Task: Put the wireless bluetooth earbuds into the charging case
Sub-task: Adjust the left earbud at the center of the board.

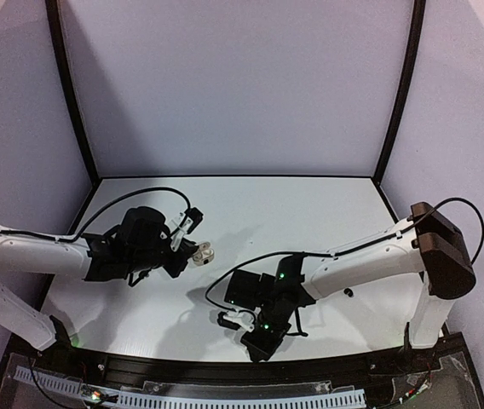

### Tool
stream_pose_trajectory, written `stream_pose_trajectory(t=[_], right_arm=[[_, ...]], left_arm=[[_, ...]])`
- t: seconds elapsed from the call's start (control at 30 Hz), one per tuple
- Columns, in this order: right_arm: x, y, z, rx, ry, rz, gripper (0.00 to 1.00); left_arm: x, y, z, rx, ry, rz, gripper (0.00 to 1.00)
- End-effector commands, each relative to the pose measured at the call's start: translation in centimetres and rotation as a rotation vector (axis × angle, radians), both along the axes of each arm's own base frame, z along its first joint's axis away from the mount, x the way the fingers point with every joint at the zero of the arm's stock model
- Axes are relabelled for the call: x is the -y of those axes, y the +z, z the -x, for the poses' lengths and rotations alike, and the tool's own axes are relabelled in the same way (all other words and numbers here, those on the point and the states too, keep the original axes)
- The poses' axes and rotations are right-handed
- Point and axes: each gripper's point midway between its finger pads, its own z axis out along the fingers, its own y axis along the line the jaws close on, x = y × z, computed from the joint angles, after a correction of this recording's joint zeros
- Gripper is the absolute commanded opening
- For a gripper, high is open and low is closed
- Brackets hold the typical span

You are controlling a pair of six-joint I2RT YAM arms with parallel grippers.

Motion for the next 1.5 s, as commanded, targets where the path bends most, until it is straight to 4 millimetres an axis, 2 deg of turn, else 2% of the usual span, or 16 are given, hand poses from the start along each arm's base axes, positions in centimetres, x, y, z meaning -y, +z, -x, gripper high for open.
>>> stream_pose_trajectory(t=[0.0, 0.17, 0.33, 0.43, 0.6, 0.87, 0.97, 1.1, 1.2, 1.33, 1.4, 1.47], right_arm=[[-1.2, 1.2, -0.2, 0.012, -0.038, -0.067, 0.02], [-1.5, -0.7, -0.4, 0.022, -0.029, -0.059, 0.02], [-2.4, -0.9, -1.1, 0.044, -0.006, -0.064, 0.01], [-3.2, -0.4, -2.3, 0.068, -0.013, -0.086, 0.01], [-2.0, -0.8, -4.3, 0.103, -0.02, -0.054, 0.0], [-1.1, -0.5, -7.8, 0.173, 0.001, -0.039, 0.0], [-1.8, 0.6, -8.9, 0.193, -0.006, -0.059, 0.02], [-3.9, 4.4, -9.8, 0.247, 0.019, -0.149, 0.14], [-3.6, 6.9, -10.1, 0.313, 0.017, -0.211, 0.24], [-0.2, 7.0, -11.0, 0.272, -0.336, -0.141, 0.32], [0.5, 6.5, -10.4, 0.206, -0.525, -0.105, 0.34], [0.3, 6.0, -9.0, 0.152, -0.683, -0.083, 0.34]], left_arm=[[-0.9, -0.1, 0.1, -0.015, 0.022, 0.009, 0.01], [-0.8, 0.2, -0.2, -0.006, 0.024, 0.016, 0.01], [-1.2, 0.0, -0.5, -0.006, 0.034, 0.003, 0.01], [-1.1, 0.0, -0.4, -0.02, 0.031, 0.011, 0.01], [-1.0, 0.1, -0.4, -0.018, 0.027, 0.018, 0.01], [-1.1, 0.0, -0.4, -0.021, 0.03, 0.015, 0.01], [-1.1, 0.0, -0.4, -0.021, 0.03, 0.013, 0.01], [-1.2, -0.1, -0.4, -0.021, 0.032, 0.013, 0.01], [-1.1, -0.1, -0.3, -0.022, 0.031, 0.014, 0.01], [-1.2, 0.1, -0.4, -0.013, 0.035, 0.015, 0.01], [-1.3, 0.1, -0.5, -0.014, 0.04, 0.017, 0.01], [-1.3, 0.0, -0.6, -0.018, 0.041, 0.02, 0.01]])
